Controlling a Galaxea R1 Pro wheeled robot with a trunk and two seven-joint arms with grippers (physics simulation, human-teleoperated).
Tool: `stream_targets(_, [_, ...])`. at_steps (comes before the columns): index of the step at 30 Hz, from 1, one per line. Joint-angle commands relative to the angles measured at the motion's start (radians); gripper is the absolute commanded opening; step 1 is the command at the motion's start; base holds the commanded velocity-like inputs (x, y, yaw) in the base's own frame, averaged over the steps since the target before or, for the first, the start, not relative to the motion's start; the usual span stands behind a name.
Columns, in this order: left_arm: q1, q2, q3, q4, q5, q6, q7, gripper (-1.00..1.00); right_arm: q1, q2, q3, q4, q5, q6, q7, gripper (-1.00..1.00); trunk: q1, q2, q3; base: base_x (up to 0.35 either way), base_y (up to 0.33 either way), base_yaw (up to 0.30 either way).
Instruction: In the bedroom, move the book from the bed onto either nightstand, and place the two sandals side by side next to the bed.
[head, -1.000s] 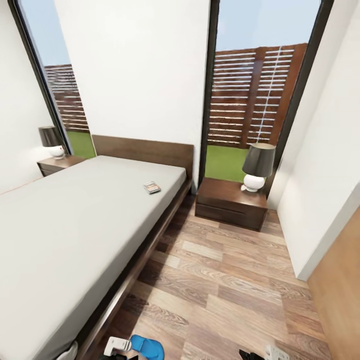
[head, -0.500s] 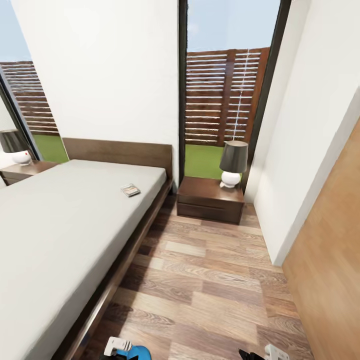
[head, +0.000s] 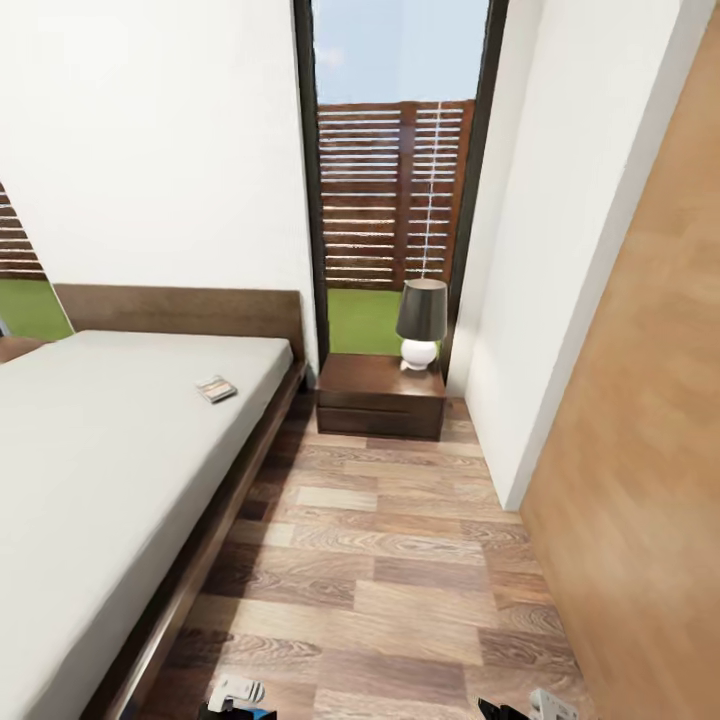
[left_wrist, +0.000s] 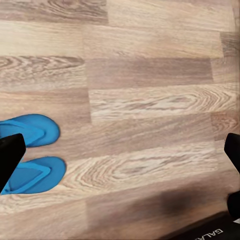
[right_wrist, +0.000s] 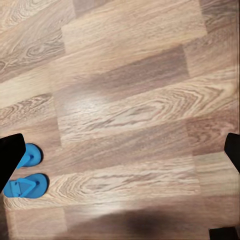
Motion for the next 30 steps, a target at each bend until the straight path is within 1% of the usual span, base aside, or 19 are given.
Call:
stream_targets(1, [0.0,0.0,0.008,0.0,-0.01,-0.004,-0.002,1.0,-0.001,0.0,-0.005,0.002,-0.003,-0.002,0.005,1.0,0.0,0.0,-0.001,0.0,0.0,-0.282])
stream_targets(12, [0.0,0.0,0.008,0.001,-0.01,-0.004,-0.002,1.0,-0.001,0.001,-0.005,0.002,-0.003,-0.002,0.004,1.0,0.0,0.0,-0.001,0.0,0.0,-0.281])
stream_targets(15, [0.0,0.0,0.008,0.0,-0.01,-0.004,-0.002,1.0,-0.001,0.001,-0.005,0.002,-0.003,-0.002,0.003,1.0,0.0,0.0,-0.001,0.0,0.0,-0.192])
stream_targets(19, [0.0,0.0,0.008,0.001,-0.01,-0.004,-0.002,1.0,-0.001,0.001,-0.005,0.002,-0.003,-0.002,0.0,1.0,0.0,0.0,-0.001,0.0,0.0,-0.084])
stream_targets(30, [0.0,-0.001,0.008,0.001,-0.01,-0.004,-0.002,1.0,-0.001,0.001,-0.005,0.002,-0.002,-0.002,-0.001,1.0,0.0,0.0,-0.001,0.0,0.0,-0.006])
